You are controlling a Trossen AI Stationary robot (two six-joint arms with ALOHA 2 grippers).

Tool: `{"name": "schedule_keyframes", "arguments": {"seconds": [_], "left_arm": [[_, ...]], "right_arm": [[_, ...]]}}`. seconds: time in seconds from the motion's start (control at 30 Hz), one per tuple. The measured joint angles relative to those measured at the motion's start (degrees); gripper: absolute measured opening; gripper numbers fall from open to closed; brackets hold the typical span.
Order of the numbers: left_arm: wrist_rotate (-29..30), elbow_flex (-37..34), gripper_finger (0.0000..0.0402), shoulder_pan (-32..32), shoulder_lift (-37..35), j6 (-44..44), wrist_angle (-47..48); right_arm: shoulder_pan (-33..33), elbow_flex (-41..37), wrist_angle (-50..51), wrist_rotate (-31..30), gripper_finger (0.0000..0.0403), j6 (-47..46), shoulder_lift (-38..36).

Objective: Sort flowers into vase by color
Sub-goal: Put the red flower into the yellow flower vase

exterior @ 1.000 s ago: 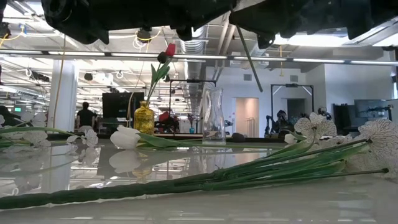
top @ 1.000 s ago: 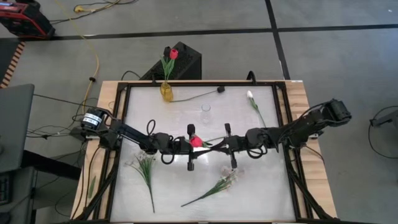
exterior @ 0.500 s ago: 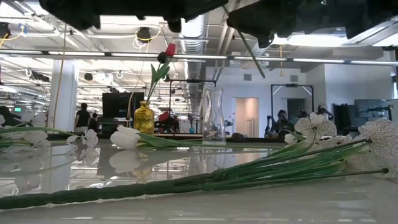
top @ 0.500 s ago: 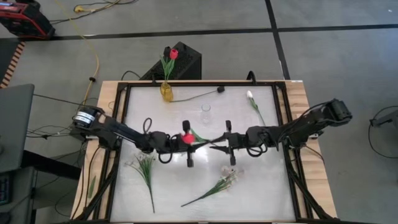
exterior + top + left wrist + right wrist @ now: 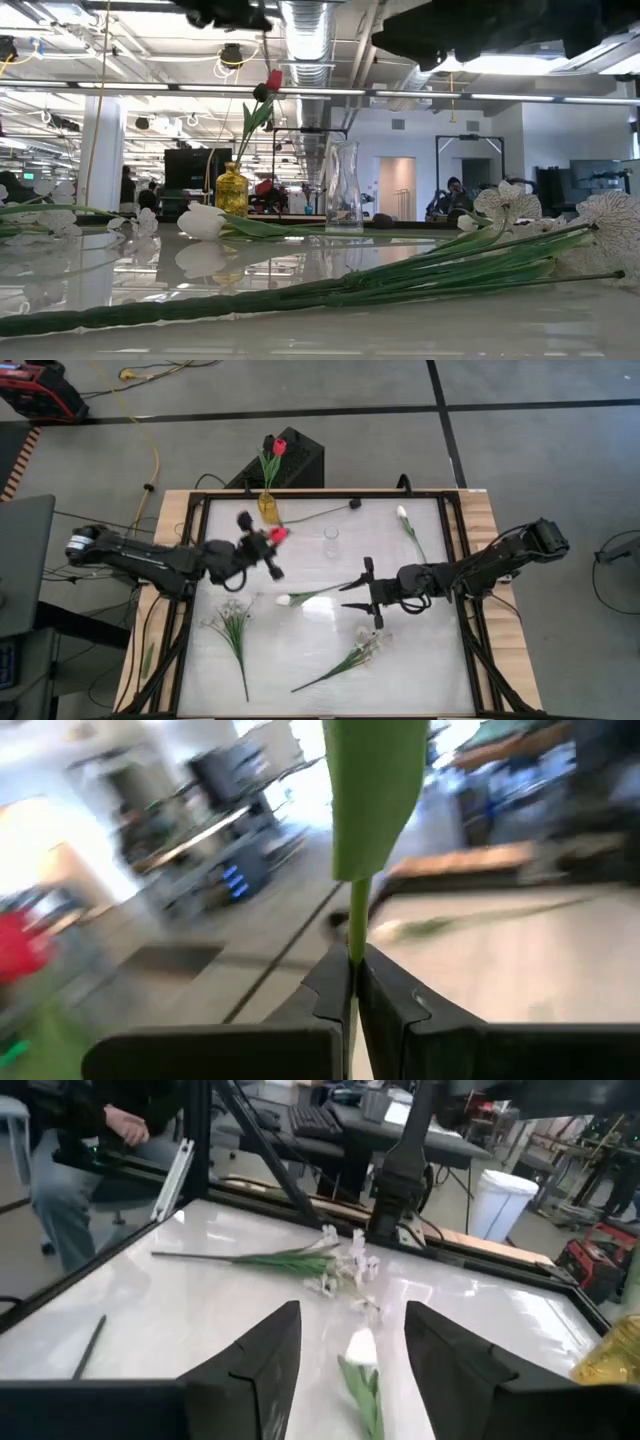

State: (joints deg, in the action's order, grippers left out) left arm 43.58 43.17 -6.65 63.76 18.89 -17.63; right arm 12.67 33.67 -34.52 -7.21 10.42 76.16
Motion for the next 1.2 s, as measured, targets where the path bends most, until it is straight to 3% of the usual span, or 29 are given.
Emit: {"name": "schedule_keyframes", "arguments": {"seconds": [0.23, 0.4, 0.53, 0.73, 1.2], "left_arm": [[-3.6, -4.8, 0.0000, 17.5, -7.4, -2.7, 1.7], [-15.0, -5.2, 0.0000, 31.2, -9.3, -9.0, 5.9], [-20.9, -5.2, 0.0000, 37.5, -9.5, -11.2, 6.8], [-24.3, -5.2, 0.0000, 41.7, -9.3, -11.7, 6.9], [-25.6, -5.2, 0.0000, 44.1, -6.3, -11.4, 6.0]], "right_arm": [[-1.7, 0.0, 1.3, -0.4, 0.0207, -0.4, 0.0], [-2.9, 0.0, 2.8, -0.4, 0.0207, -1.8, 0.0], [-3.5, 0.0, 5.0, -0.4, 0.0207, -1.9, 0.0], [-4.6, 0.0, 5.4, -0.4, 0.0208, -1.9, 0.0], [-5.0, 0.0, 5.4, -0.4, 0.0208, -2.6, 0.0]]}}
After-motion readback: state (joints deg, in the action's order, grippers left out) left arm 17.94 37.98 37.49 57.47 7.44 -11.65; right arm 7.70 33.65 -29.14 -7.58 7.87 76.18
